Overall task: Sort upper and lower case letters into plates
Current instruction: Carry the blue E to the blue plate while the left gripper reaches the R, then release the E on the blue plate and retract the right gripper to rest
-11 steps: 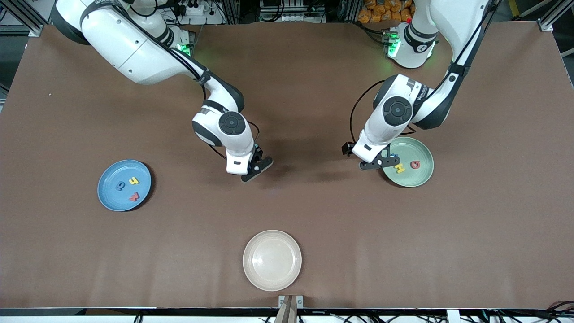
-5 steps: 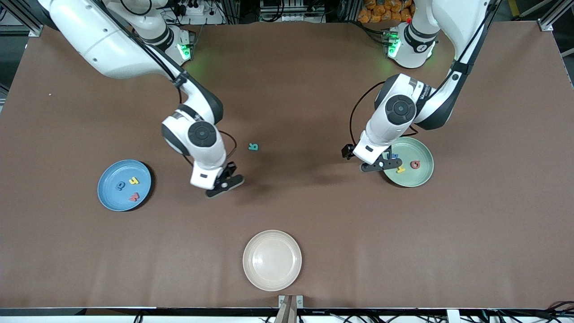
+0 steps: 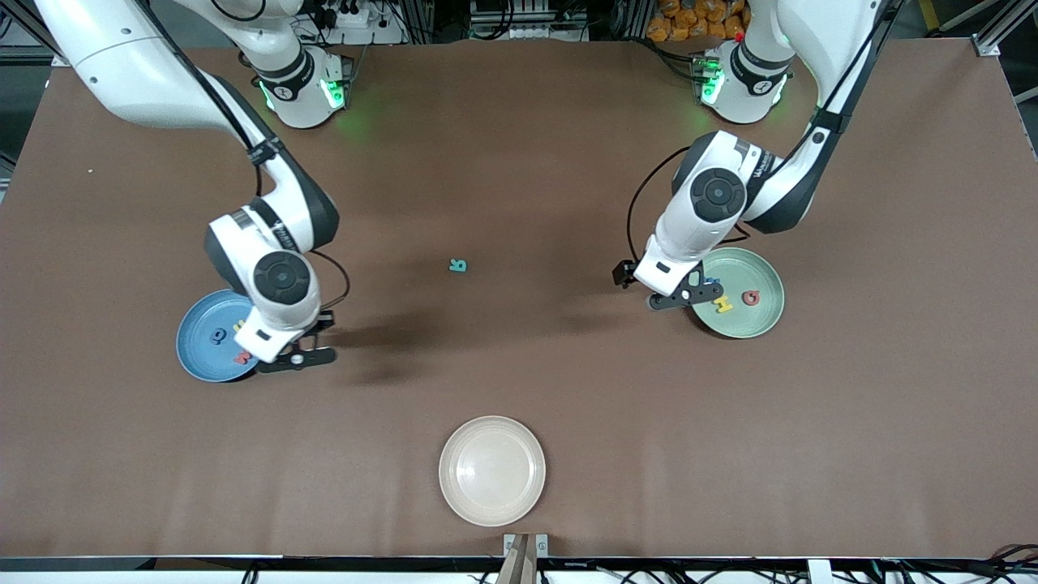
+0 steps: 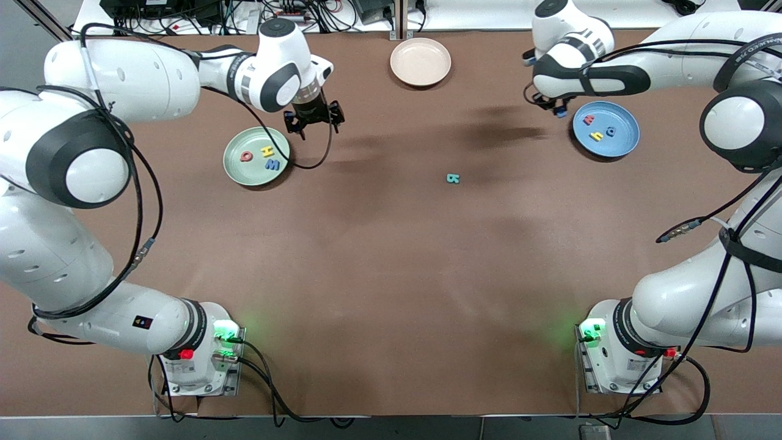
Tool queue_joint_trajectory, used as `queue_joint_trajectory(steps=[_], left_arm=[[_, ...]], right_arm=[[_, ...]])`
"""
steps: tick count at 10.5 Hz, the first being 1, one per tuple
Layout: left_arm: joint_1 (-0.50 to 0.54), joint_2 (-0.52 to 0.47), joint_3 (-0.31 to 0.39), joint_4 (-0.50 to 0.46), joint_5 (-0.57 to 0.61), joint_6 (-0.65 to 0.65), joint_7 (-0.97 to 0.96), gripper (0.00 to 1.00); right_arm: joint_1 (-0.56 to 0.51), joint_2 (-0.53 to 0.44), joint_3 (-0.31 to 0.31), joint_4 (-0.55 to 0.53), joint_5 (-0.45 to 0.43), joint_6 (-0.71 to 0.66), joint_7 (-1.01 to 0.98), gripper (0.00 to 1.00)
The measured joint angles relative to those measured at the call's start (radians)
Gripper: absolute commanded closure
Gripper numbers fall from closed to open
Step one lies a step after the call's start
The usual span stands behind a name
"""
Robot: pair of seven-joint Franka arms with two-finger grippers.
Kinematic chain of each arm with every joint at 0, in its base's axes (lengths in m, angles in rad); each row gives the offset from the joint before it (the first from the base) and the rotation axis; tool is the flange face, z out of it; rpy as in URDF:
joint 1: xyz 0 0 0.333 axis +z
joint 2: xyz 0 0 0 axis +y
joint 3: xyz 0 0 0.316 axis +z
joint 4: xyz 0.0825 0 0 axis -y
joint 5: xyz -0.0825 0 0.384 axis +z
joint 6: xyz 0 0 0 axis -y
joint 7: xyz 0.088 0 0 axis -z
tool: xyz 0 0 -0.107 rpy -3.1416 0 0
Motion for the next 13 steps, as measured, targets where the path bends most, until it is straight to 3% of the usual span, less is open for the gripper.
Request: queue_joint_trajectory(steps=[2,3,4,6,8,13], left_arm=[[-0.047,0.028,-0.002,0.046,-0.003,0.0,-0.084,0.0],[-0.08,0.063,-0.003,0.093,-0.005,0.001,-0.157,0.0],[-0.123,0.111,-0.004,0.157,-0.005,0.002,-0.245,0.0],[-0.223,0.224,-0.002,0.3,-0.005,0.002,-0.397,0.0],[-0.272,0.303,0.007,0.384,-0.005,0.002,-0.469,0.0],[-0.513,0.408,0.164,0.46,0.004,0.002,-0.647,0.0]], right_arm=[[0.0,0.0,-0.09,-0.003,-0.004,-0.021,0.007,1.0],[-0.001,0.0,-0.134,-0.006,-0.012,-0.021,0.006,0.58],[-0.002,0.0,-0.167,-0.009,-0.022,-0.02,0.006,0.01],[-0.017,-0.001,-0.208,-0.005,-0.024,0.0,0.007,0.0],[-0.04,-0.008,-0.212,0.0,-0.003,0.019,0.008,0.0],[-0.036,-0.135,-0.209,0.002,0.247,0.059,-0.044,0.0]])
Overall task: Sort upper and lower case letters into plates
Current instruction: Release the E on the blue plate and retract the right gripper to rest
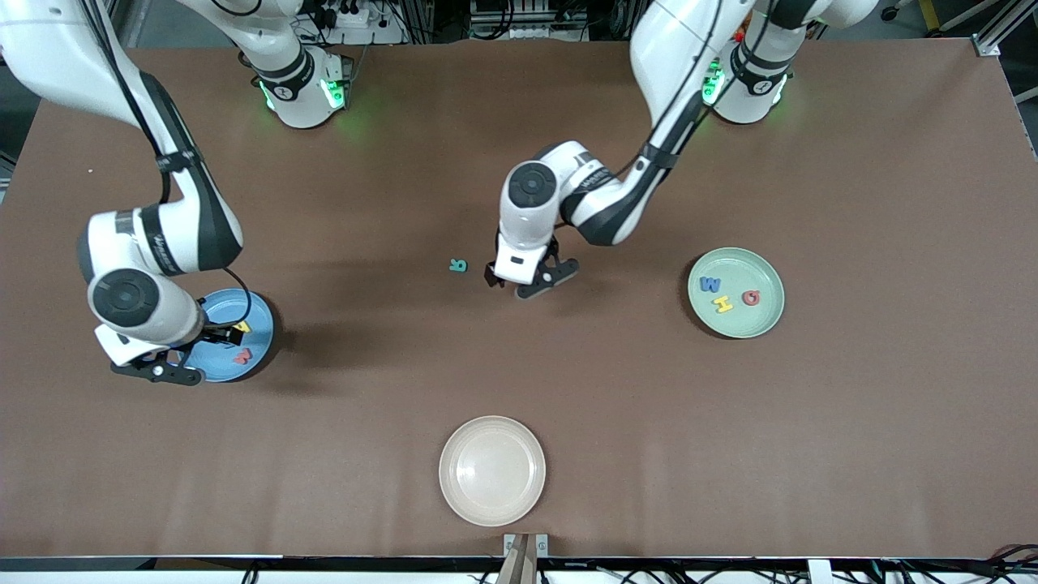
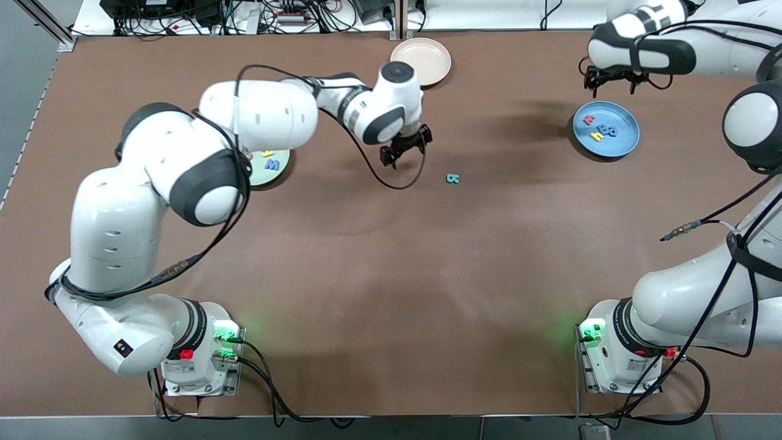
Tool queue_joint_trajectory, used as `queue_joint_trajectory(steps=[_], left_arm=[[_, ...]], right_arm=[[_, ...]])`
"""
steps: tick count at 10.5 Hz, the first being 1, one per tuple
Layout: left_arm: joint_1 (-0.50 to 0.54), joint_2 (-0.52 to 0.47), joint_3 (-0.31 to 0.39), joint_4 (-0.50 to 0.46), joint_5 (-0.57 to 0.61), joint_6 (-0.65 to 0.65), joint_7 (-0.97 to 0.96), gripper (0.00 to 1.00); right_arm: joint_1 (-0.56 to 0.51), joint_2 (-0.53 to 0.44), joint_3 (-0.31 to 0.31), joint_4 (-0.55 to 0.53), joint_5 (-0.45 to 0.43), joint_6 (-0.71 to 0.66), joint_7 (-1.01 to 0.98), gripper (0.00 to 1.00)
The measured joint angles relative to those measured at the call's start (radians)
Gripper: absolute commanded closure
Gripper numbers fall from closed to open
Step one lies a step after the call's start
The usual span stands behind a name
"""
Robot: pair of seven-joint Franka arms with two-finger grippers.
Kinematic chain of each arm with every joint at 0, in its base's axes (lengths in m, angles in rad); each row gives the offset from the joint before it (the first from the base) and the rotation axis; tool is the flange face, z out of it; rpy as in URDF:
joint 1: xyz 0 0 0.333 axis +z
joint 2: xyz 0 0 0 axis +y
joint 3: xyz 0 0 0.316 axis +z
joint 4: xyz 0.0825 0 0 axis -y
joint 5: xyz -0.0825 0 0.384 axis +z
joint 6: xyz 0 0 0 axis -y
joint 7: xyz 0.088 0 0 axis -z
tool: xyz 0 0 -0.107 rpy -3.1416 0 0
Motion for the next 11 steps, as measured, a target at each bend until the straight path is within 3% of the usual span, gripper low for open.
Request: queue_joint_trajectory(steps=[3,5,9,11], left_arm=[[-0.036,0.032,0.007,0.075,0.01,-0.073,-0.047,0.0],[-0.044,0.054,0.011,0.148,0.012,-0.136,-0.145,0.0],[-0.047,0.097,0.011,0.246,0.011,-0.138,-0.436,0.0],[-0.049,0.121,0.011,0.276,0.011,-0.114,-0.585,0.0]], right_arm=[[0.04,-0.128,-0.02,-0.034,0.172,-0.01,-0.084,0.0],[0.106,-0.199,-0.093,-0.062,0.259,-0.015,-0.17,0.0],[0.12,-0.312,-0.123,-0.125,0.288,-0.01,-0.288,0.0],[0.139,-0.373,-0.123,-0.148,0.346,-0.01,-0.291,0.0]])
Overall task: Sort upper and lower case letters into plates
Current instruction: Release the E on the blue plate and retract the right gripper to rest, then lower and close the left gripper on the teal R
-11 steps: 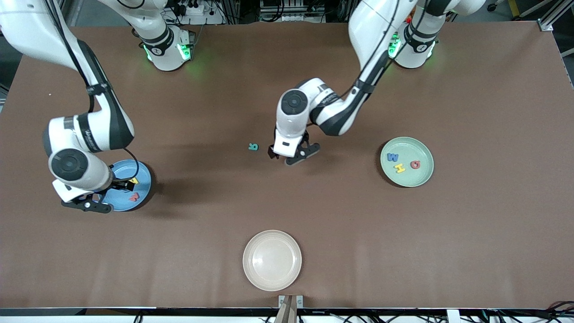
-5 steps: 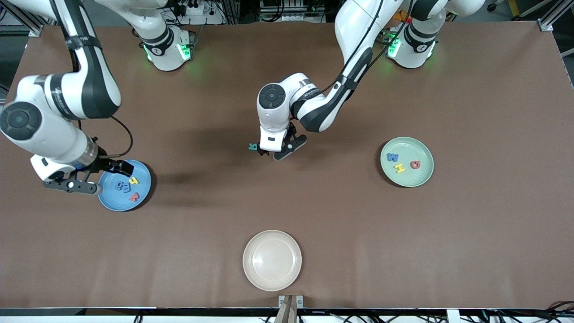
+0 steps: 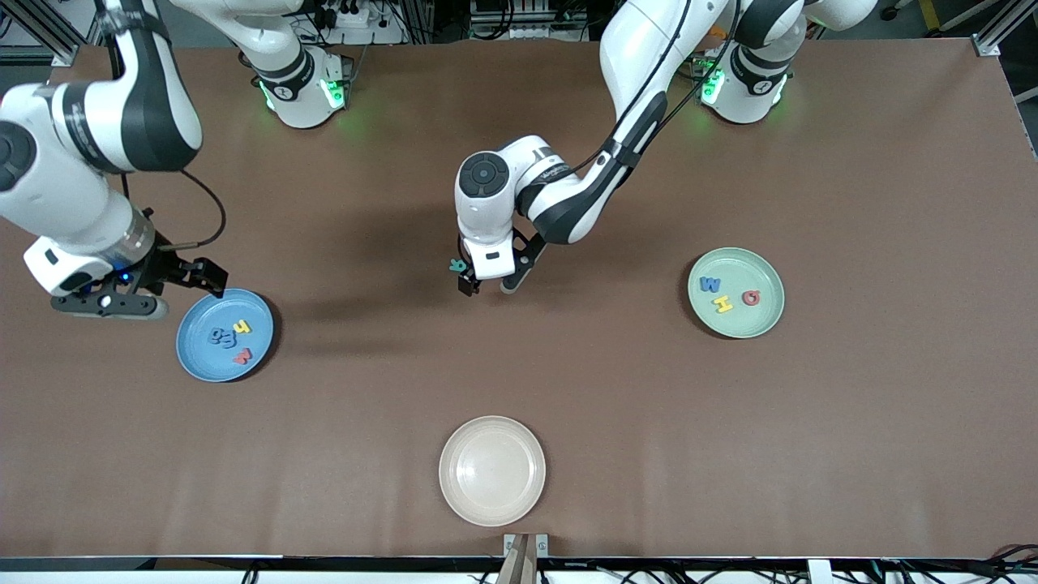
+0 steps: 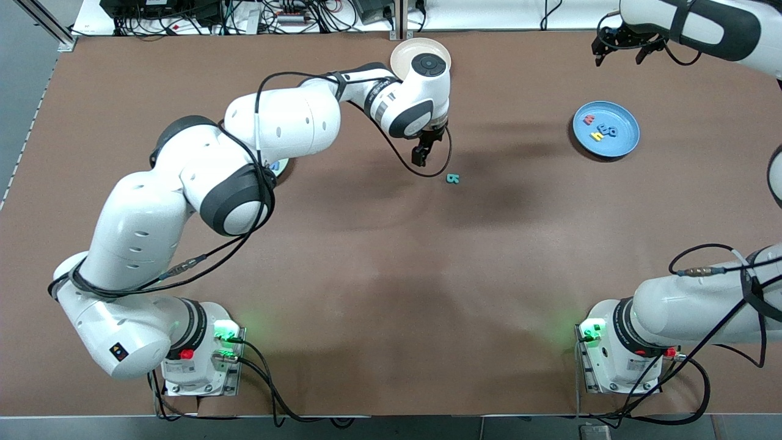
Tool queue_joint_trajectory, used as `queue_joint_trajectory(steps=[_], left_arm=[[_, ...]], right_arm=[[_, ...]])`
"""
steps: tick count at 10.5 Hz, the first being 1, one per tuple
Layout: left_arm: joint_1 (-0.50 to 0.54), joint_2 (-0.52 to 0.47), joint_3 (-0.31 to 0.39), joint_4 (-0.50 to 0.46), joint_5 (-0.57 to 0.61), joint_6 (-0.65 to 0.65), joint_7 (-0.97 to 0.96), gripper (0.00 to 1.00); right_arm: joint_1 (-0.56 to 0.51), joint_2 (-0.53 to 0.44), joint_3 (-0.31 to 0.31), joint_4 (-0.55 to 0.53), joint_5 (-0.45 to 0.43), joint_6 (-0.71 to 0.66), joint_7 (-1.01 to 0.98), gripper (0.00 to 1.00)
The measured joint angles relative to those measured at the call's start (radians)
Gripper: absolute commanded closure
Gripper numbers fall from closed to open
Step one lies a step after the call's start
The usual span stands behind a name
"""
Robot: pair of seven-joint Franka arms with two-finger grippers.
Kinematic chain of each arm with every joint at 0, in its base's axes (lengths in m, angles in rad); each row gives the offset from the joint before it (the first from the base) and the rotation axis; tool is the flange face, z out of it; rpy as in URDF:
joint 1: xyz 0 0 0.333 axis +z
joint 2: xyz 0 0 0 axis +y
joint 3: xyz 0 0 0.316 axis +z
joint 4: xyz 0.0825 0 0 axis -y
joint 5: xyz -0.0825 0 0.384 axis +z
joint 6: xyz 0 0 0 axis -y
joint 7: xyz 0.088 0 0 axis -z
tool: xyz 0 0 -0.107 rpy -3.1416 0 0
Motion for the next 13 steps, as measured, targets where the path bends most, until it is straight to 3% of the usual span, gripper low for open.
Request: queue_joint_trajectory(steps=[4,8,13], left_arm=[[-0.019,0.045,-0.009,0.016,-0.006,0.089,-0.132,0.0],[-0.065,0.09,-0.015,0.024,-0.011,0.102,-0.257,0.0],[-0.064,0.14,-0.021,0.03,-0.038,0.106,-0.269,0.0]], right_arm=[[0.005,-0.078,-0.03,0.022,0.043,-0.048,-0.102,0.0],[-0.007,-0.092,-0.059,0.176,0.054,-0.167,-0.125,0.0],[-0.008,-0.093,-0.058,0.334,0.058,-0.352,-0.132,0.0]])
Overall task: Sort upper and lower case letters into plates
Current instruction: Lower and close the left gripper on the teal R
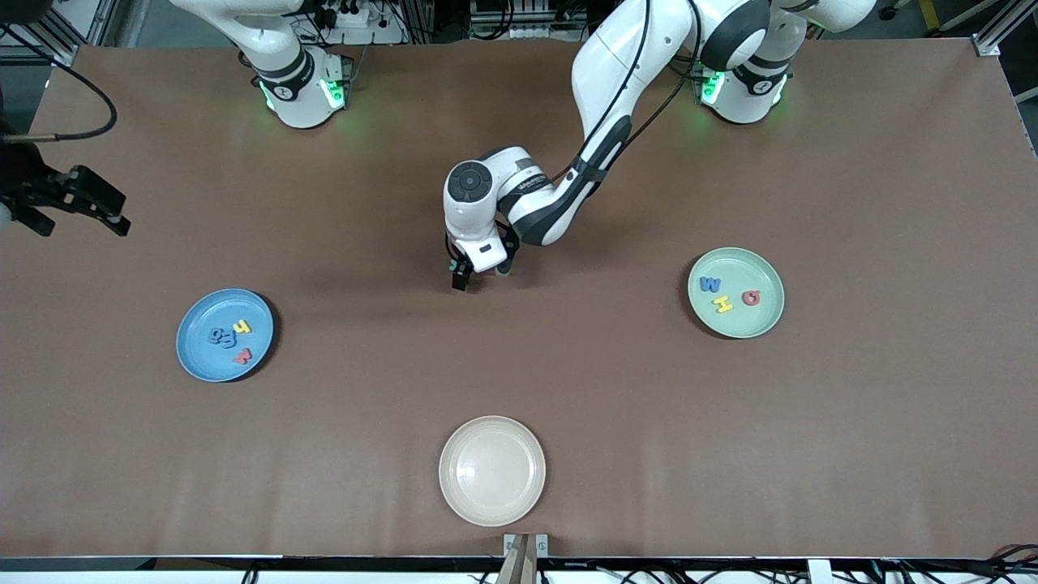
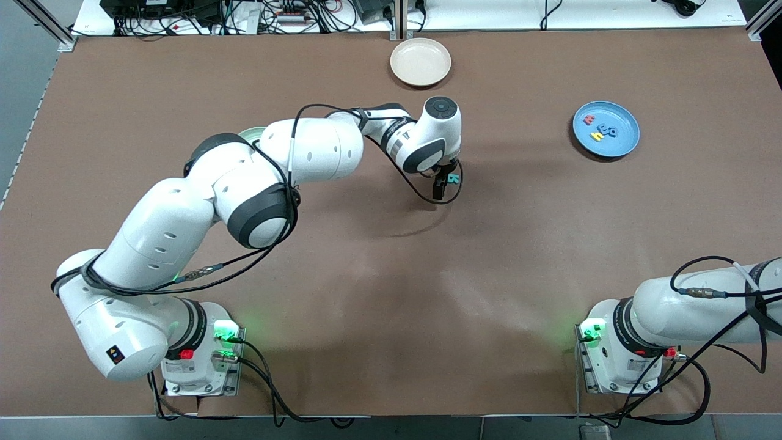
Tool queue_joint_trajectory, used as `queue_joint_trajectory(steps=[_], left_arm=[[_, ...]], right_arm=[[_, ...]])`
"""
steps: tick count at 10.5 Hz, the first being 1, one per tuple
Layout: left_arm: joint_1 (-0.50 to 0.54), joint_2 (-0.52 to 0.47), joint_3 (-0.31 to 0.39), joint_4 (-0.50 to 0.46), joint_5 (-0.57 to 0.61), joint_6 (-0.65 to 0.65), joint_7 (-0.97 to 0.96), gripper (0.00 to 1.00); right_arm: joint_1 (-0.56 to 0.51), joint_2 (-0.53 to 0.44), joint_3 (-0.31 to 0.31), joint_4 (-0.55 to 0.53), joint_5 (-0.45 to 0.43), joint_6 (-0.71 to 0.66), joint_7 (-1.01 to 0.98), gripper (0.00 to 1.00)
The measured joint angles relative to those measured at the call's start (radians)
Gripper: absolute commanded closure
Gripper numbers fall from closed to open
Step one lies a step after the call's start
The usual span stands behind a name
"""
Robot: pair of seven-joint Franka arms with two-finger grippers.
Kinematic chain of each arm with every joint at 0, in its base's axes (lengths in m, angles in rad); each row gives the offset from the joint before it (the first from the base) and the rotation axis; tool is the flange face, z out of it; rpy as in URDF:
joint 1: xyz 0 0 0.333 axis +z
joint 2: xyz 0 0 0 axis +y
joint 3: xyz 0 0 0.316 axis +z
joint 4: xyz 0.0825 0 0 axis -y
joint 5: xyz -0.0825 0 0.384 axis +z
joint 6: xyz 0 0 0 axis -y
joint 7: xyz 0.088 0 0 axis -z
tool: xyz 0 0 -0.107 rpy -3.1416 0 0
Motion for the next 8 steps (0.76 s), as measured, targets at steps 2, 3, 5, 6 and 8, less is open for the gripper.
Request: queue_joint_trajectory(steps=[2,3,5,6,8], left_arm=[[0.0,0.001,0.0,0.003,-0.005,0.0,-0.016,0.0],[0.0,0.004,-0.002,0.009,-0.006,0.0,-0.035,0.0],[-0.002,0.008,-0.013,0.025,-0.006,0.0,-0.062,0.0],[-0.004,0.01,-0.019,0.028,-0.008,0.0,-0.064,0.0],[-0.005,0.017,-0.02,0.039,-0.011,0.0,-0.064,0.14]], right_arm=[[0.0,0.0,0.003,0.049,0.001,-0.049,-0.001,0.0],[0.001,0.0,0.007,0.067,0.002,-0.072,-0.001,0.0],[0.002,0.0,0.012,0.079,0.002,-0.099,-0.001,0.0],[0.002,0.0,0.011,0.079,0.002,-0.102,-0.001,0.0],[0.002,0.006,0.01,0.079,0.002,-0.103,-0.001,0.0]])
